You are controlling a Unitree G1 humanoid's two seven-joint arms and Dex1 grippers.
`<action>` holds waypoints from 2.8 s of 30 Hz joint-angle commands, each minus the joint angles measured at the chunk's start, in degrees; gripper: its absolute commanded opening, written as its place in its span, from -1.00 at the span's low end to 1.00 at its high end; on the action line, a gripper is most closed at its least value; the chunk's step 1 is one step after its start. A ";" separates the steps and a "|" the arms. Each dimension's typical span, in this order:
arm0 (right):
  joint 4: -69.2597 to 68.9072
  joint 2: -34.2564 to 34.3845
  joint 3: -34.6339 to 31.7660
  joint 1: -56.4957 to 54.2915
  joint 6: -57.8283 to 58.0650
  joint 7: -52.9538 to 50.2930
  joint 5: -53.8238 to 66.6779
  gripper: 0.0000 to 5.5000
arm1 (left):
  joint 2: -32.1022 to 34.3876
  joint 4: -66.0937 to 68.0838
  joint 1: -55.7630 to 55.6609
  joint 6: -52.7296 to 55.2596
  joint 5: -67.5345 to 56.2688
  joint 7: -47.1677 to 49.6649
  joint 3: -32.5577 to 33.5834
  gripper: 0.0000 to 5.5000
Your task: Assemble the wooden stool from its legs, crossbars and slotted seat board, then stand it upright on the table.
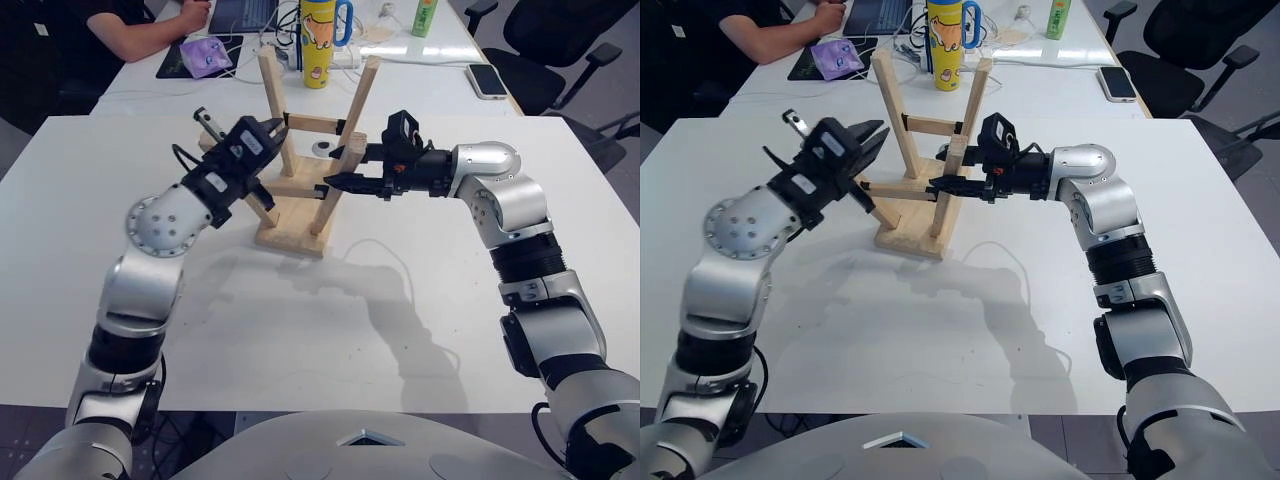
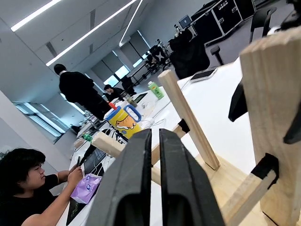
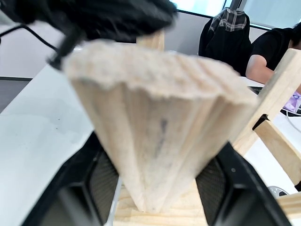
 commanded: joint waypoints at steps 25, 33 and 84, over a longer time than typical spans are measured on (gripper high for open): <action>4.00 -0.34 7.42 3.99 3.32 -0.60 -7.11 -0.25 | -7.79 6.20 0.31 -7.67 20.55 6.65 -7.07 -1.00; 4.47 -0.26 7.49 3.82 3.11 -0.94 -7.28 -0.25 | -3.05 11.78 7.04 1.60 23.90 -8.81 -15.83 -1.00; 0.02 15.57 -5.02 23.59 4.87 -39.46 -15.69 -0.15 | -7.46 35.79 6.92 -12.70 -2.62 -8.40 3.08 -1.00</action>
